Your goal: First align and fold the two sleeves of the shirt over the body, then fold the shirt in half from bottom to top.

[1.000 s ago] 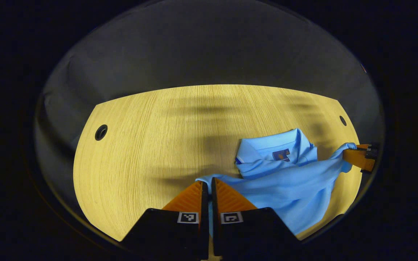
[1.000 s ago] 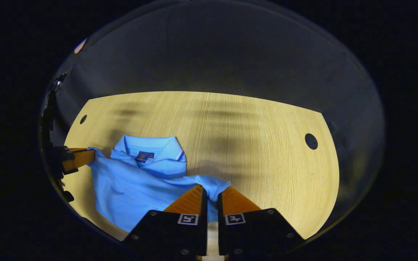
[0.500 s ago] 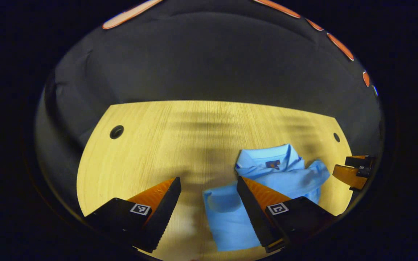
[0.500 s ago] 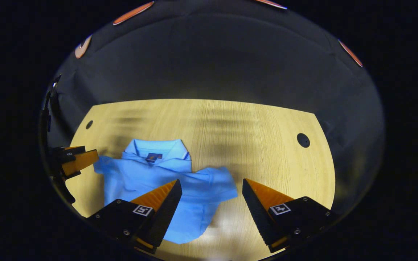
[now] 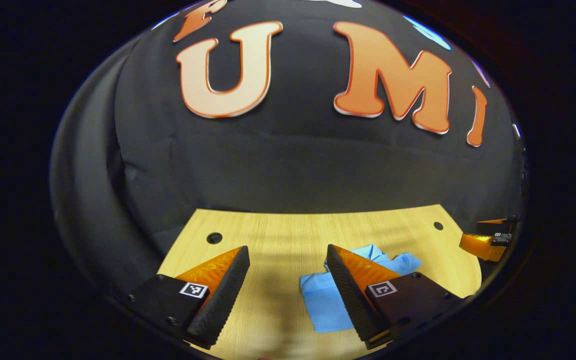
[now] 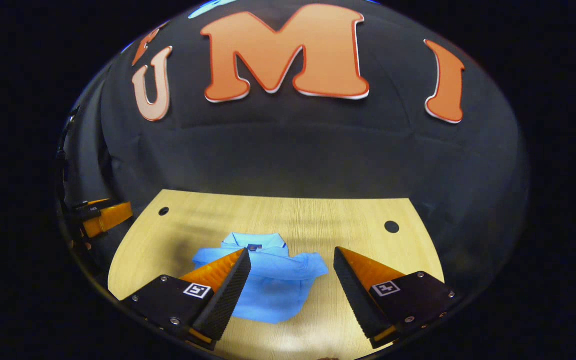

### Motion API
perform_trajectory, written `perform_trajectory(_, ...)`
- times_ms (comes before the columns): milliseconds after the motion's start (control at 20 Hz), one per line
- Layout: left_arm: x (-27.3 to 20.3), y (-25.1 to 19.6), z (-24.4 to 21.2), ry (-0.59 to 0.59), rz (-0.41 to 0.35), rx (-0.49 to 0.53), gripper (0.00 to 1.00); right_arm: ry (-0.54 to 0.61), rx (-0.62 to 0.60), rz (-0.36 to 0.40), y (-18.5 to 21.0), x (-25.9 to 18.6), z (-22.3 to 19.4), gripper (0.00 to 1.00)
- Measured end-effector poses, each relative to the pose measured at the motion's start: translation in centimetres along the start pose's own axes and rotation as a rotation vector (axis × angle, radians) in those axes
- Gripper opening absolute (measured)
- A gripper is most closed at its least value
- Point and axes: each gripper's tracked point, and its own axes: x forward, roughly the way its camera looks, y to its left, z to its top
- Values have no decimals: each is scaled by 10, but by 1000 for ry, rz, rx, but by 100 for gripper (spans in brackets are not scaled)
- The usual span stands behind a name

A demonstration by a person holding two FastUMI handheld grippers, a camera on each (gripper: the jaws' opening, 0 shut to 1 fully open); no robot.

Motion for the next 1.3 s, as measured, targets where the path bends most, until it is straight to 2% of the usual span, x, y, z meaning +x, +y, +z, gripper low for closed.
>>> perform_trajectory(150,-45,4,9,-71,-26,3,100,-66,0,-12,7,-37,0,100)
perform_trajectory(400,-101,14,8,-166,-19,38,100,-124,26,-38,18,-85,-22,100)
perform_trajectory(650,-125,11,3,-206,-51,38,100,-129,62,-57,29,-110,-40,100)
perform_trajectory(1100,-142,22,1,-234,-28,24,100,-167,93,-92,30,-130,-39,100)
perform_trajectory(1300,-153,30,6,-256,-11,2,100,-169,120,-75,35,-131,-37,100)
